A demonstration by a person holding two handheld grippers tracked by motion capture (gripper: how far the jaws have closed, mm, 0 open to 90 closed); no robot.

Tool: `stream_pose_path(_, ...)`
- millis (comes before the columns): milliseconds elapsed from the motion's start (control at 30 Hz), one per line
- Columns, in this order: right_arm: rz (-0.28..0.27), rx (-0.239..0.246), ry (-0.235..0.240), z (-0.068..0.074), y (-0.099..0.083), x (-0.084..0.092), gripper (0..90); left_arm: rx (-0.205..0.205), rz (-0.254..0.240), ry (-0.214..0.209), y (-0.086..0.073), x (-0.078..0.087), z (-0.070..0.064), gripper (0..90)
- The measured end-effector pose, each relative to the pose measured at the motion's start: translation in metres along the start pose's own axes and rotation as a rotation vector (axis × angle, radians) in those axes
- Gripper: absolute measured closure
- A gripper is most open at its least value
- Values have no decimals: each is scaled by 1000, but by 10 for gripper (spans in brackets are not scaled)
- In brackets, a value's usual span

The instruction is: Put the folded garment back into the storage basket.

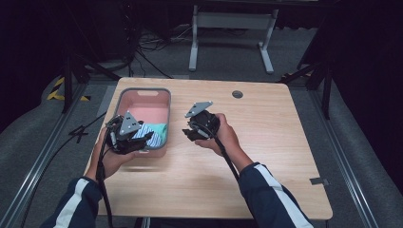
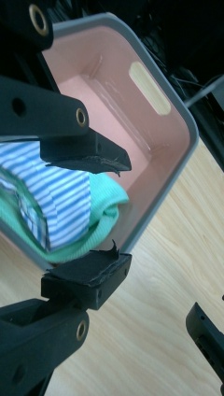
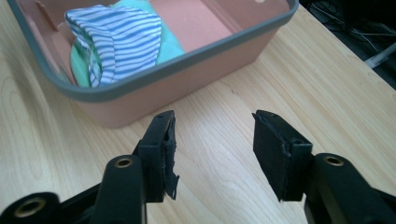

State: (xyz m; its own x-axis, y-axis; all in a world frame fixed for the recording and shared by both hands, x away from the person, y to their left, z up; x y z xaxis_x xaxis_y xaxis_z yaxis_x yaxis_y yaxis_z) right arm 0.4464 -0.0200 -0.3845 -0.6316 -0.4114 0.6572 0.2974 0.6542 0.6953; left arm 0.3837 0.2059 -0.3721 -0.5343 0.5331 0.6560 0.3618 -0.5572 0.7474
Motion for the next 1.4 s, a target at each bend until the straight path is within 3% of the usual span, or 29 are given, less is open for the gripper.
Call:
stream_pose_path(333,6,19,-30,-11,-23,24,442,-32,8,-39,3,-8,-22,432)
stream_pose_path(633,28,29,-37,-16,-52,41,420,-52,19,-77,6,-25,-41,323)
stream_pose_path(900,33,38,-61,-17,-78,55,404,-112,39,-133,9,-41,-61,285)
stream_pose_path(1133,23,18,-93,-19,-98,61,378,-153,74,-160,5,-53,-82,276)
stream_pose_path(1400,30,-12,-118,-24,-120,66,367,-174,95,-187,0,-61,-93,276)
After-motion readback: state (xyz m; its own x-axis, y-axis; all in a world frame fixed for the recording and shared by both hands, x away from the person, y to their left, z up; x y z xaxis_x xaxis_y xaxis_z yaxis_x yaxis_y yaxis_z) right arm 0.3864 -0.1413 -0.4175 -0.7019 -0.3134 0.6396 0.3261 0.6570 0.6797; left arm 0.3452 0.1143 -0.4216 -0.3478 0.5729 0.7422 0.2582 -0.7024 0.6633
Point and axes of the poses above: each handheld gripper's, and its own axes: x roughly backward along the jaws, y roughly out of its top, z roughly to its left, the point moved 3 cm from there along -x, roughly forward along the jaws, and after that the axes turned 11 degrees about -y, right-handed, at the moved point
